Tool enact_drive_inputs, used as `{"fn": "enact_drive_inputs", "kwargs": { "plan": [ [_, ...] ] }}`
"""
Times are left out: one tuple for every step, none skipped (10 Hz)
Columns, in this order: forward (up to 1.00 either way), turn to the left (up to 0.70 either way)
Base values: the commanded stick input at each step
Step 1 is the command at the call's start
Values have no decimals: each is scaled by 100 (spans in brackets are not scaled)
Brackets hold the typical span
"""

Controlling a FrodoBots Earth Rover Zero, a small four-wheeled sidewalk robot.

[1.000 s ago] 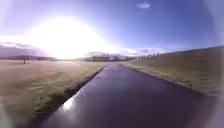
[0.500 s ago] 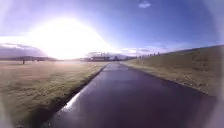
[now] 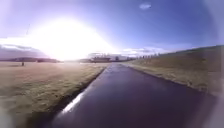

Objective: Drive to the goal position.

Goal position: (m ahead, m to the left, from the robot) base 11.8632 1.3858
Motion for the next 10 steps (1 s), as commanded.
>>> {"fn": "enact_drive_inputs", "kwargs": {
  "plan": [
    [100, 2],
    [100, 3],
    [100, 2],
    [100, 2],
    [100, 3],
    [100, 3],
    [100, 3],
    [100, 2],
    [100, 2],
    [100, 2]
  ]
}}
